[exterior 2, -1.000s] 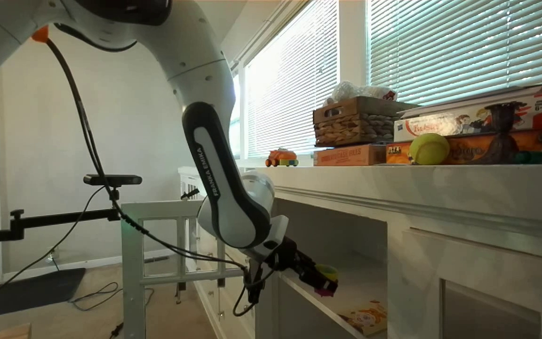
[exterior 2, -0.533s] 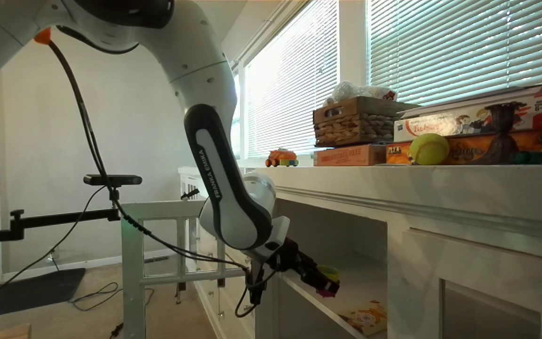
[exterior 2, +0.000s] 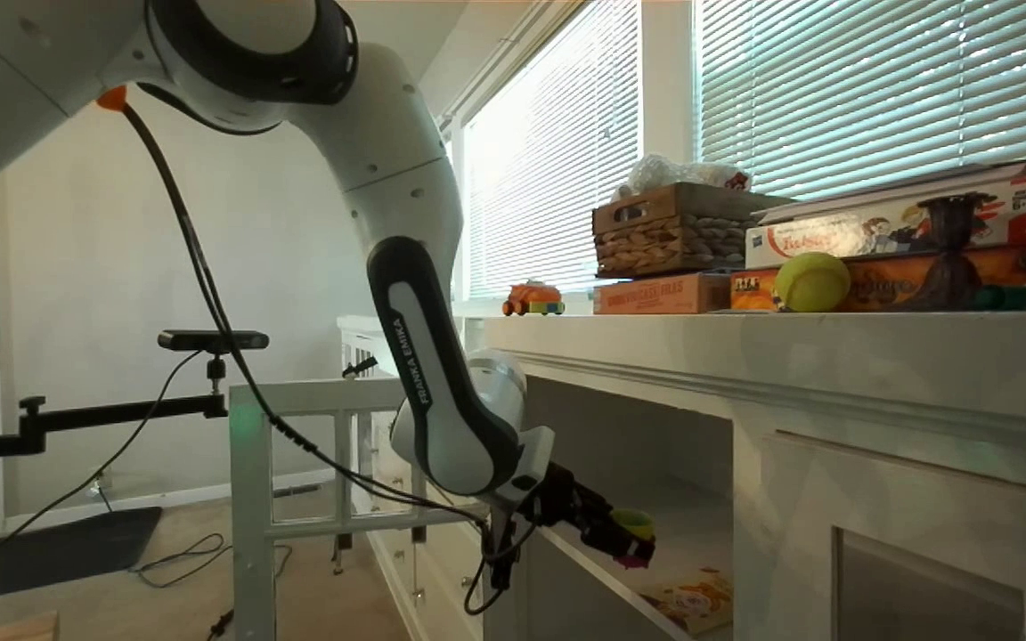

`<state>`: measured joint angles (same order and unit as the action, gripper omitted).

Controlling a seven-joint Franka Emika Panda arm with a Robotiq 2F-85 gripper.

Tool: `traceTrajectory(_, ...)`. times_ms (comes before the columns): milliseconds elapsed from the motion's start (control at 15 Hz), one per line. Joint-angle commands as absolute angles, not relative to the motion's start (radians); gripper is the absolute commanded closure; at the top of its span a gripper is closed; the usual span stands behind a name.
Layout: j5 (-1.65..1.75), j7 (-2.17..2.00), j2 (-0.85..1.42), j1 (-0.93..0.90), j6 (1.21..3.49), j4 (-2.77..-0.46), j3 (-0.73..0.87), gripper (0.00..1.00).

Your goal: Place the stacked bowls in the cabinet then unstack them.

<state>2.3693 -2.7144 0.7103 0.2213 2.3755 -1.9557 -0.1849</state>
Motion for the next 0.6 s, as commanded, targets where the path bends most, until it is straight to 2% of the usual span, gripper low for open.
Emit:
traceTrajectory(0, 2.346, -2.736, 0.801, 0.267, 2.363, -1.855, -0.248, 0.63)
traceTrajectory(533, 2.382, -2.74, 0.917, 0.268, 2.309, -1.73, -0.286, 0.63)
